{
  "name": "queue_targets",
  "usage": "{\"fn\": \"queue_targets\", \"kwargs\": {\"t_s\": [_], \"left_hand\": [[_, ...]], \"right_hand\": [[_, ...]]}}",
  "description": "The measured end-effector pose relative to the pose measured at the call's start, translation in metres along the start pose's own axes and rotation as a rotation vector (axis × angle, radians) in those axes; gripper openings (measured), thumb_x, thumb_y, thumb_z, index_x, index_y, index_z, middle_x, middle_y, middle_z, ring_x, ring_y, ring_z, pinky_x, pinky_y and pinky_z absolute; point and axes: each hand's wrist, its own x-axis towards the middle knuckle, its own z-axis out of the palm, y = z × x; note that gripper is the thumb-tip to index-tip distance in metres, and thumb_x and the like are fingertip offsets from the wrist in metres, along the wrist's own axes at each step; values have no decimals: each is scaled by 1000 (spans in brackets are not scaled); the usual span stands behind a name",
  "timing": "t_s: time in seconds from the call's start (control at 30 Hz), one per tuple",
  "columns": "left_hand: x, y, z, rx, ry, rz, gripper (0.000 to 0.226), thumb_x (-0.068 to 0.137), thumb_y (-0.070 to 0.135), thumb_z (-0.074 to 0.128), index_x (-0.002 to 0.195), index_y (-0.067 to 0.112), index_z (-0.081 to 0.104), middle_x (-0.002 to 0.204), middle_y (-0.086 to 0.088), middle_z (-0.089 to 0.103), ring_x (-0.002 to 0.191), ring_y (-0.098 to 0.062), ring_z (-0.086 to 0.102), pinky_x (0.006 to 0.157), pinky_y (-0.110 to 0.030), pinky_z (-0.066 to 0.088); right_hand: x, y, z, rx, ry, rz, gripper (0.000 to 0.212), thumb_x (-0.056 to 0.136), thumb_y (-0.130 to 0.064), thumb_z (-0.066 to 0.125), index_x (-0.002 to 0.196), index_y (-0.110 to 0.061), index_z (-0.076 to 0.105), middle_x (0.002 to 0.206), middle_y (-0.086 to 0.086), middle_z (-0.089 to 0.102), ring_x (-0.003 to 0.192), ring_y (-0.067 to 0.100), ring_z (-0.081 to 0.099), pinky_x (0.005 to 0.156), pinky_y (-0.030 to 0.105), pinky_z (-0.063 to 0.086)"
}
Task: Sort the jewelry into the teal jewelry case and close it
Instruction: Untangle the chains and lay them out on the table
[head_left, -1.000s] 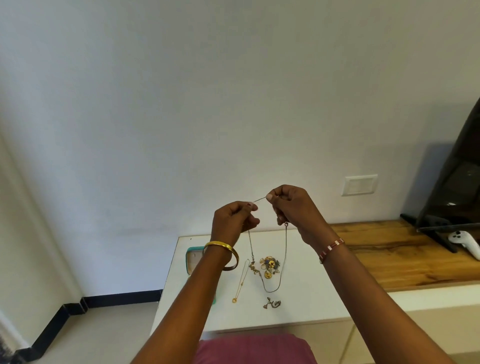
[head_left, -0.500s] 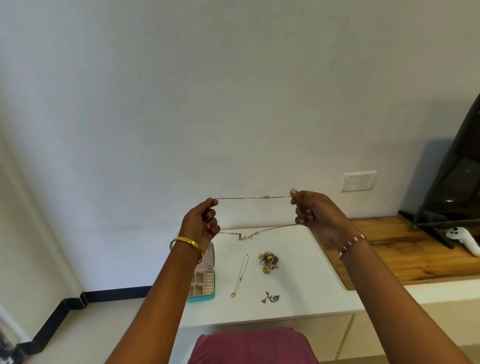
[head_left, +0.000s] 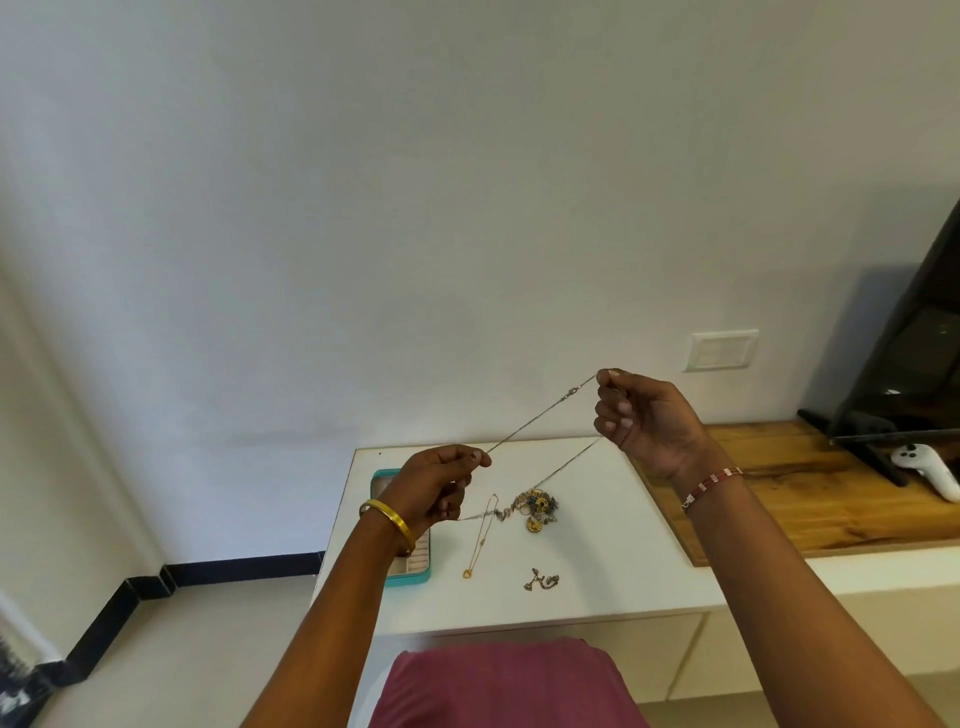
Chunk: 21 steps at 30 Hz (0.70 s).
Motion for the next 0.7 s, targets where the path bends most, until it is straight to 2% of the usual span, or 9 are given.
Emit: {"fn": "queue_targets", "kwargs": {"t_s": [0.03,0.07,0.17,0.23,0.3,0.4,0.5,0.6,0.7], "left_hand": [[0,0,0,58,-9,8,21,93,12,44,84,11,63,50,3,38,35,-5,30,38,-15,30],[-1,1,0,131,-23,17,20,93,13,44,85,11,63,46,6,38,35,-5,30,39,-15,31],[-3,1,4,407,-55,59,15,91,22,50,94,18,64,38,12,42,33,-4,32,39,-14,32],[-4,-1,6,577,-62,73,19,86,29,57,102,21,65,44,13,51,33,-4,37,38,-10,33],[-2,-3,6,705,-53,69,28,82,35,62,104,18,67,56,8,57,43,-5,42,37,-6,33],[2,-7,5,857,10,62,32,80,35,64,101,11,69,77,-1,60,55,-6,42,37,0,31],[3,-13,-1,818,37,56,30,82,31,62,100,9,70,83,-7,64,54,-7,42,39,-2,32],[0,-18,-7,713,73,55,27,84,29,59,101,10,70,89,-5,66,57,-6,49,48,-4,38],[1,-22,-9,588,160,62,26,83,28,61,100,10,69,96,-5,68,65,-4,52,58,-10,38]], "right_hand": [[-1,0,0,47,-29,6,4,62,-14,61,62,-11,63,47,-1,50,36,9,40,43,19,43],[0,1,0,86,-65,8,9,53,-13,64,61,-11,61,53,1,53,37,10,42,45,20,45],[2,-1,5,90,-127,30,23,45,-16,71,60,-11,54,47,-1,42,32,9,31,39,19,37],[2,-3,8,-9,-102,67,26,54,-27,73,60,-13,53,40,-4,31,28,7,23,36,18,30],[0,-4,12,-170,-35,119,25,68,-34,67,59,-15,53,36,-8,24,28,6,18,35,17,26],[-3,-1,14,-484,12,187,15,77,-26,63,73,-12,62,40,-10,21,31,6,16,37,18,29],[-4,1,9,-626,17,223,11,86,-13,57,79,-9,65,43,-7,29,33,6,19,40,20,37],[-3,0,1,-545,62,224,15,87,-11,52,76,-8,63,45,-4,41,34,7,29,42,20,41],[0,5,-5,-427,89,248,10,81,-11,55,75,-7,61,46,-5,33,36,6,25,38,18,33]]}}
